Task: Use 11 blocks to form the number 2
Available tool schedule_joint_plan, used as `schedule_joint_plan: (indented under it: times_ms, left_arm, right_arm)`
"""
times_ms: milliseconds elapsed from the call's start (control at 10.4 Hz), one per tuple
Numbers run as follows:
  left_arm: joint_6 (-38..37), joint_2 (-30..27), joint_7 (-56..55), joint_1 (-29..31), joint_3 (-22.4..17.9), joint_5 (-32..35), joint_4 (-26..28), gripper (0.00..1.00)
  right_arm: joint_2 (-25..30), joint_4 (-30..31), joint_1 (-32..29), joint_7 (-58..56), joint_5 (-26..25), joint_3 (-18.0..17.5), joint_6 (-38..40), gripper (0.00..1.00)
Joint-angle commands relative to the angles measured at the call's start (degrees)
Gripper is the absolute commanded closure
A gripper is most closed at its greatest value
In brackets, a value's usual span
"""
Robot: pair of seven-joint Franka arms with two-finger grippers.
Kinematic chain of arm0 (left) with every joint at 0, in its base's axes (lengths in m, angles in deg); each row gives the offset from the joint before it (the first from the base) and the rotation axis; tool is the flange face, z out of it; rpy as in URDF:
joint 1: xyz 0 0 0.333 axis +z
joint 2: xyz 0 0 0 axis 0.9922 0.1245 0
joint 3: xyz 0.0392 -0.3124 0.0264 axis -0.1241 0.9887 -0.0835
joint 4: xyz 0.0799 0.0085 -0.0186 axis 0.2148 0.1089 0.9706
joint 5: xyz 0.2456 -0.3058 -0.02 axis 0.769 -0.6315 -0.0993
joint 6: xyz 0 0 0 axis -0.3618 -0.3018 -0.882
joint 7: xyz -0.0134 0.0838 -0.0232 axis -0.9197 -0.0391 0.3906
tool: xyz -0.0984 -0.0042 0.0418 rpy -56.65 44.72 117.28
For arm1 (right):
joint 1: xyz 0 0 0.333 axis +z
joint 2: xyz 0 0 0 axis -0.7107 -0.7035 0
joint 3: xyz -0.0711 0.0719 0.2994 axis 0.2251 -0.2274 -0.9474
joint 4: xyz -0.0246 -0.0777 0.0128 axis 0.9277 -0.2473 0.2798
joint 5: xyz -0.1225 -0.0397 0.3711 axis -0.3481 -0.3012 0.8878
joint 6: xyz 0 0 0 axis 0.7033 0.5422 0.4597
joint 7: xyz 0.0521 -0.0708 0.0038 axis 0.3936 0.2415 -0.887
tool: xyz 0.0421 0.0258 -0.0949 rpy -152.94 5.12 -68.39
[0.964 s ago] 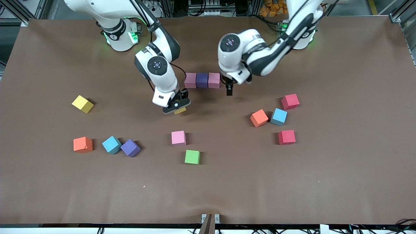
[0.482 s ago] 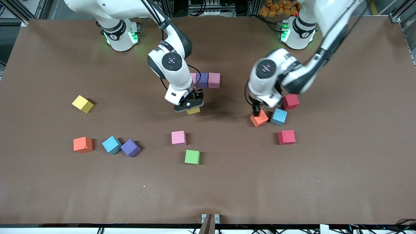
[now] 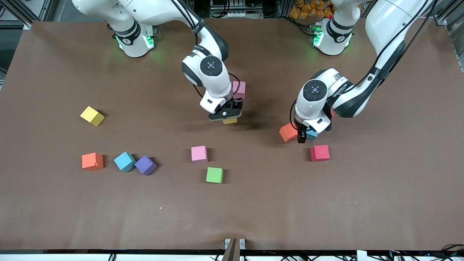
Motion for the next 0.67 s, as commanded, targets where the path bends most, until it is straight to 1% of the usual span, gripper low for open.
schedule_joint_plan:
  times_ms: [0,386,578]
  left_arm:
    - [2.01,1.51,9.89,1.45,1.04,1.53,-0.07,0.0]
    - [5.36,3.01,21.94,1.8,1.05,1.44,-0.07,0.0]
    - [6.85,3.01,28.27,2.51,0.96,1.53,-0.07,0.0]
  right_arm:
    - [-1.0,-1.4,3.07,4.69,0.23,0.62,0.88,0.84]
    - [-3.1,-0.96,4.83,9.79,-1.0,0.71,-0.08,0.84]
    - [-3.19,-0.87,6.24,10.86,-1.44,0.71,0.18,0.84]
